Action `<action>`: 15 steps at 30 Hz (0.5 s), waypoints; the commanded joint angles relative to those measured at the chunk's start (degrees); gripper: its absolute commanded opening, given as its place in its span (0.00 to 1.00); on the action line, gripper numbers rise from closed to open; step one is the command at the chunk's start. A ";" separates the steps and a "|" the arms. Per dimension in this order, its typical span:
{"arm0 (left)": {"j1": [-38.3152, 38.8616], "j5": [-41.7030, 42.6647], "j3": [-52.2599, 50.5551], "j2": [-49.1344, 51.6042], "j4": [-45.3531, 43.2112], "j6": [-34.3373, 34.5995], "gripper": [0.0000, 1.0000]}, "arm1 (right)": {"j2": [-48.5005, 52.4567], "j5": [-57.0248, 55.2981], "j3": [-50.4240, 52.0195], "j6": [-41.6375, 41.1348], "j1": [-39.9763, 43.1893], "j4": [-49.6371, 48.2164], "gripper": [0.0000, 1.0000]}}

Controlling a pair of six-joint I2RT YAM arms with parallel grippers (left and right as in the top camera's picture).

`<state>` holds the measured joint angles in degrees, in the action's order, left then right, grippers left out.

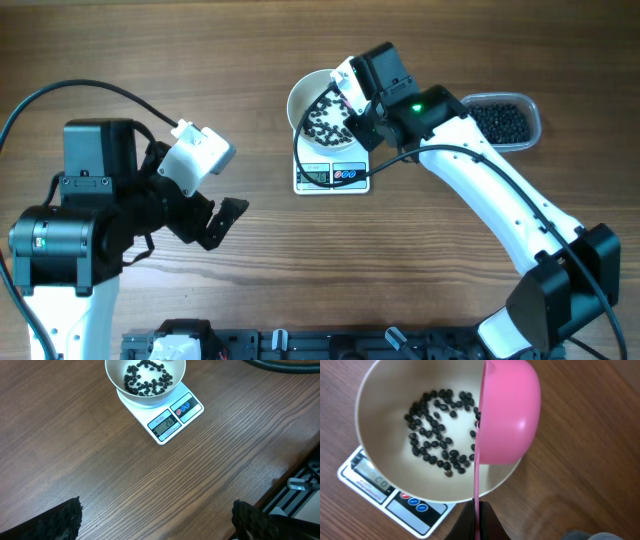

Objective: Scoop item into bowl and weigh 150g on scale
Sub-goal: 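Tilt the scoop with the right gripper to pour beans into the bowl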

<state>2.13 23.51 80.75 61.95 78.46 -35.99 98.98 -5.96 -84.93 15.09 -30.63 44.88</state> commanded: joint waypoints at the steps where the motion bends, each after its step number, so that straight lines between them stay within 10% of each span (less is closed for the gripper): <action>1: -0.39 0.90 0.81 -0.17 0.07 -1.11 1.00 | -0.96 1.16 -1.22 -0.11 -0.72 0.42 0.04; 15: -0.39 0.90 0.81 -0.17 0.07 -1.09 1.00 | -1.64 2.47 -1.68 -0.20 -0.70 1.42 0.05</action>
<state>2.13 23.53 80.75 61.95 78.48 -35.99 98.19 -4.43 -85.25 15.09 -31.09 46.02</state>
